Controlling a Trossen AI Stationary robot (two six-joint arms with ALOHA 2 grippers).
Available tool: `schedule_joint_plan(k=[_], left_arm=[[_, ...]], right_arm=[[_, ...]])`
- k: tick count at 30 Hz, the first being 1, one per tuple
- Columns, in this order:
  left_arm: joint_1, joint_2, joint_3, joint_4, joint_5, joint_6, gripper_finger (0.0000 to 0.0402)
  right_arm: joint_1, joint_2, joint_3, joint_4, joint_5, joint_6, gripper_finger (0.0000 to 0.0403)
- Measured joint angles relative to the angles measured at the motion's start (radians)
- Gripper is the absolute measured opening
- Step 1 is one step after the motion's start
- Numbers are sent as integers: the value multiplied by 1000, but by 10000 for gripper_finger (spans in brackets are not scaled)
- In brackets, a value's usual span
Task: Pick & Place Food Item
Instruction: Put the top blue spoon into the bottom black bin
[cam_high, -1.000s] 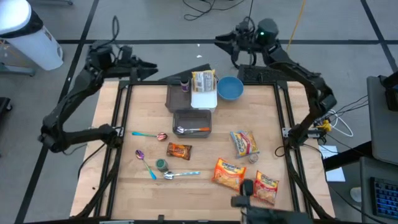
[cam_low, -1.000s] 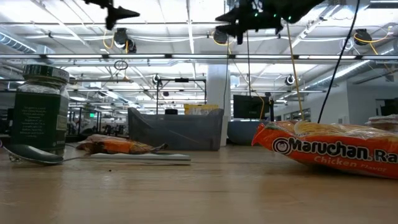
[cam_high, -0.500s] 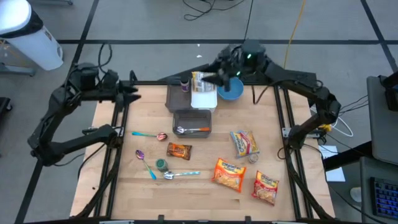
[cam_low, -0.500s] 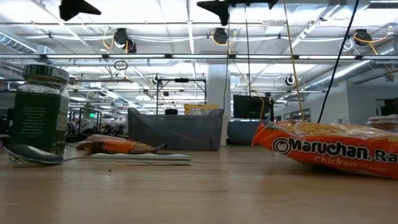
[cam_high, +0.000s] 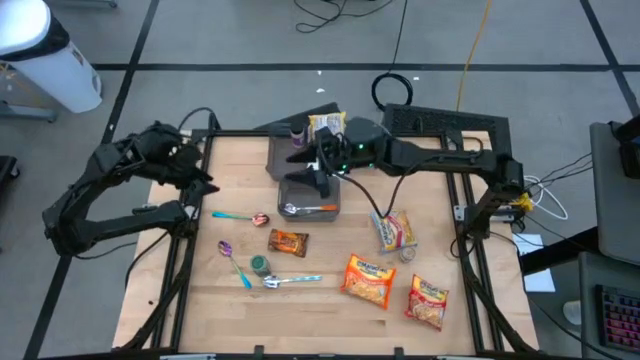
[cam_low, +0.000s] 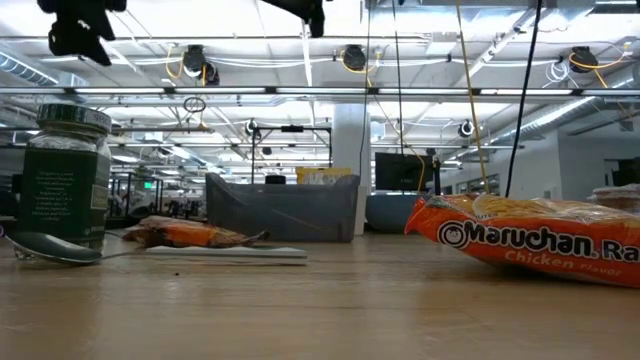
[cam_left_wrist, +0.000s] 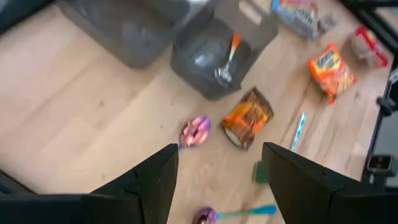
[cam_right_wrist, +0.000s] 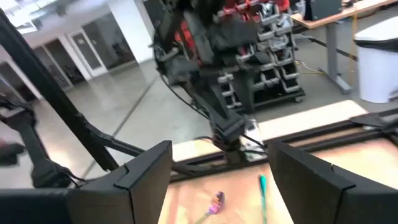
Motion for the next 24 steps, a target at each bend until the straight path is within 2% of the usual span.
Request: schedule_joint_plan(k=[5,12,14,16,19,24], left_arm=[[-98,23,-116,9,-19,-42,241],[-251,76,-264,90,-122,-168,241],[-290,100,-282,105,-176,-186,241],[-325,127,-291,109,-273,-181,241],[-359,170,-301,117,-389,-164,241],[-386,239,-310,180,-356,-90,241]], right_arm=[[11,32,0,40,-1,28,257],[1,28,0,99,-8,20,259],[-5,16,0,100,-8,19,260],[-11,3,0,103,-12,17,260],[-21,-13,1,92,-71,12,256],[-44,-24,0,83,-174,19,255]])
